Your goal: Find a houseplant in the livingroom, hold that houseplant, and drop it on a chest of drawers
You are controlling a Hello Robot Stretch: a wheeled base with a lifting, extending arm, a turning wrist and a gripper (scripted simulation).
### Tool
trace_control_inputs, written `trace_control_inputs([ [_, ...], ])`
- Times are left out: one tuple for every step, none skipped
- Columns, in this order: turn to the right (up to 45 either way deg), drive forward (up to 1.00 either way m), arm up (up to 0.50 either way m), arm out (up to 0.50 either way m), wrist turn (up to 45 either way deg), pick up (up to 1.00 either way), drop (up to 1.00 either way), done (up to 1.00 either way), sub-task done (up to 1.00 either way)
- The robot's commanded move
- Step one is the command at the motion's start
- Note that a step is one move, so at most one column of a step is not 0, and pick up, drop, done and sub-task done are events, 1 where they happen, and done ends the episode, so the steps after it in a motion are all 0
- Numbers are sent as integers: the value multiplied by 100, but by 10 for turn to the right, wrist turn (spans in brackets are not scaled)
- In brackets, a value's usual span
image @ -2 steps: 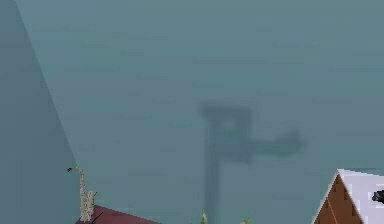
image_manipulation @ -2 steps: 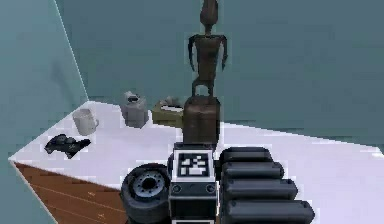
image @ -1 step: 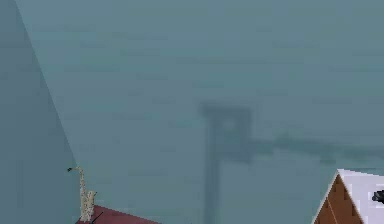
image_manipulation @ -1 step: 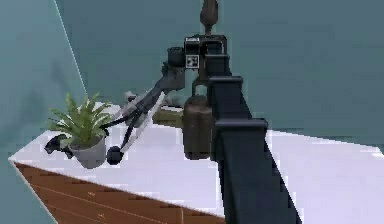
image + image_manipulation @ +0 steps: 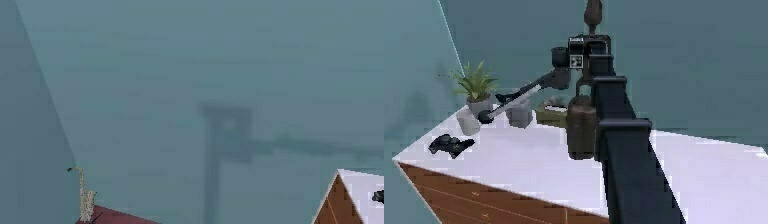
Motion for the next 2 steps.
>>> trace_control_inputs([
  [0, 0, 0, 0, 450, 0, 0, 0, 0],
  [0, 0, 0, 0, 390, 0, 0, 0, 0],
])
